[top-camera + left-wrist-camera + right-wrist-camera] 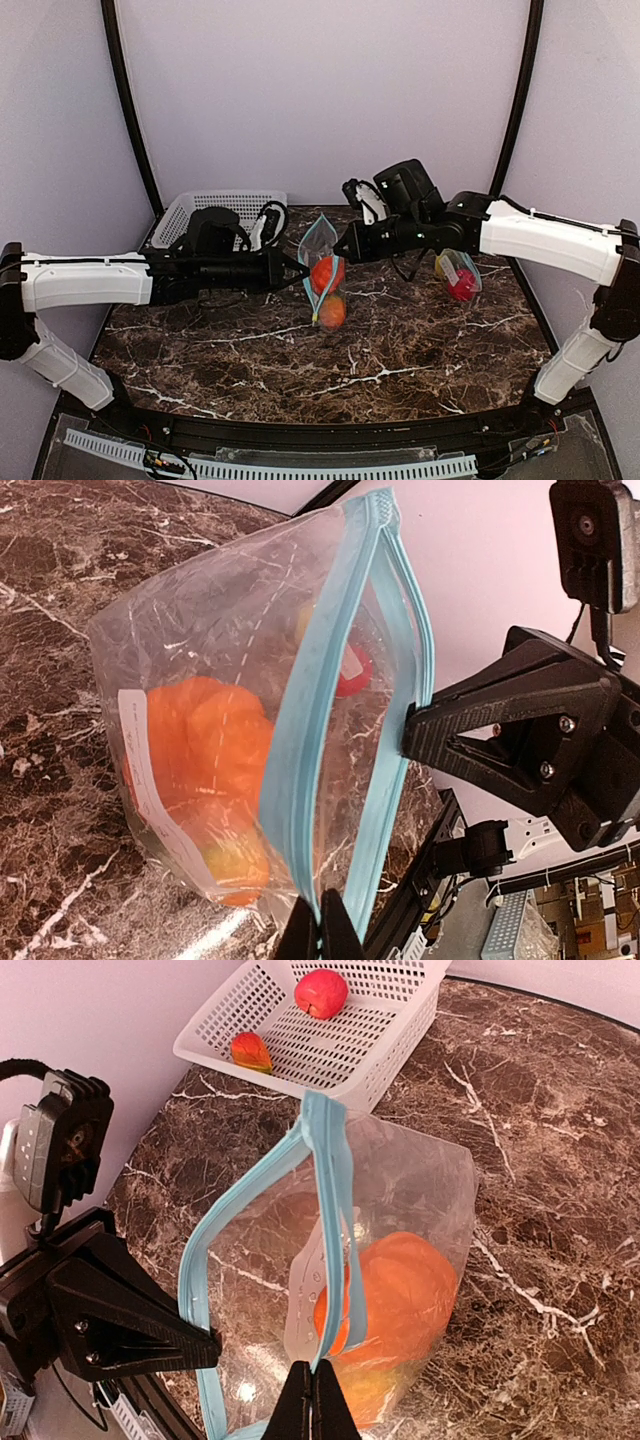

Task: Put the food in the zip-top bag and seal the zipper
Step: Adjust the zipper food storage bag at the center of the board, then pick up the fake vegetable from the bin, then place the fake vegetable in the zipper food storage bag.

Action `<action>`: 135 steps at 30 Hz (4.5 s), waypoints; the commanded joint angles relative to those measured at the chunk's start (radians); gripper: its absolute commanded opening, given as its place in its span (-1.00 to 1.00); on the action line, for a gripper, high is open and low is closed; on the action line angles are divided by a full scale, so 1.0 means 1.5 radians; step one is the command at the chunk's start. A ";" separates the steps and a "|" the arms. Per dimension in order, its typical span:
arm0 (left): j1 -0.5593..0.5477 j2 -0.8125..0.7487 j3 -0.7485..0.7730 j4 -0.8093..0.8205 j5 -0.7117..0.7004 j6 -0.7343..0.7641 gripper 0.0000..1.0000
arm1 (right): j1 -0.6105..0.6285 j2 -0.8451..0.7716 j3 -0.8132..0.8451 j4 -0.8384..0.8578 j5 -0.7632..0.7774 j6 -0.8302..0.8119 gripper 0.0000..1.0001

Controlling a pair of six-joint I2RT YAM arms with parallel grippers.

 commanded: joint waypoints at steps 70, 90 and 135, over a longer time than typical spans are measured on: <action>0.499 0.559 0.644 -0.326 -0.095 0.438 0.91 | 0.004 0.069 0.007 0.056 -0.102 0.027 -1.00; 0.499 0.684 0.774 -0.413 -0.107 0.457 0.67 | 0.003 0.068 0.009 0.050 -0.105 0.032 -1.00; 0.238 -0.165 0.103 -0.254 0.159 0.312 0.09 | 0.004 0.040 0.001 0.049 -0.090 0.019 -1.00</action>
